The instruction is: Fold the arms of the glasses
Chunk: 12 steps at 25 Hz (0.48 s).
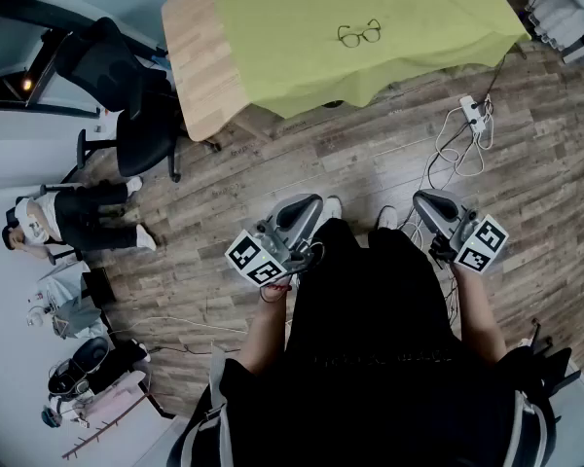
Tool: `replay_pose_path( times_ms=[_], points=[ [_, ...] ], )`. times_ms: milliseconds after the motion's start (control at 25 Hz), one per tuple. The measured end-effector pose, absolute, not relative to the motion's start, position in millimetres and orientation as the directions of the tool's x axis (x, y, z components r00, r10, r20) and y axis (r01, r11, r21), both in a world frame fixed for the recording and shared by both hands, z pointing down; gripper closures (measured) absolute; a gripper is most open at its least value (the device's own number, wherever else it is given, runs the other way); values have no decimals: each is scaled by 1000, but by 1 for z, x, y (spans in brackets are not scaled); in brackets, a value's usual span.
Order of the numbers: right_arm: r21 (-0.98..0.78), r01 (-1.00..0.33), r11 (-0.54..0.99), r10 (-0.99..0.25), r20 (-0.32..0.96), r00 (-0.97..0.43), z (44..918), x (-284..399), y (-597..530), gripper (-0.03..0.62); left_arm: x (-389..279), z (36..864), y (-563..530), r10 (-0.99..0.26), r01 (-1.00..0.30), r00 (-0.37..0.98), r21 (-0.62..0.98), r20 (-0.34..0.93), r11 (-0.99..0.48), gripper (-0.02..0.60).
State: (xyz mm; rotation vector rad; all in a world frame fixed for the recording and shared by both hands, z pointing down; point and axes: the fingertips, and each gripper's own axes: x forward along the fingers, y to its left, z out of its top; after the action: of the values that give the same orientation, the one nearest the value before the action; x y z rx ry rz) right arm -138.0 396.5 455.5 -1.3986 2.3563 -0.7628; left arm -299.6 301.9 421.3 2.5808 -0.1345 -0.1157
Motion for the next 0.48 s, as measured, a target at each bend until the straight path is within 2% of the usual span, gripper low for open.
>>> replay_pose_path(
  times_ms=[240, 480],
  points=[
    [-559, -710, 428, -865, -25, -501, 441, -128, 405, 560, -290, 420, 321, -156, -103, 986, 548, -51, -830, 563],
    [-415, -751, 513, -836, -46, -546, 416, -136, 409, 560, -273, 413, 324, -223, -197, 975, 453, -4, -870, 561]
  ],
)
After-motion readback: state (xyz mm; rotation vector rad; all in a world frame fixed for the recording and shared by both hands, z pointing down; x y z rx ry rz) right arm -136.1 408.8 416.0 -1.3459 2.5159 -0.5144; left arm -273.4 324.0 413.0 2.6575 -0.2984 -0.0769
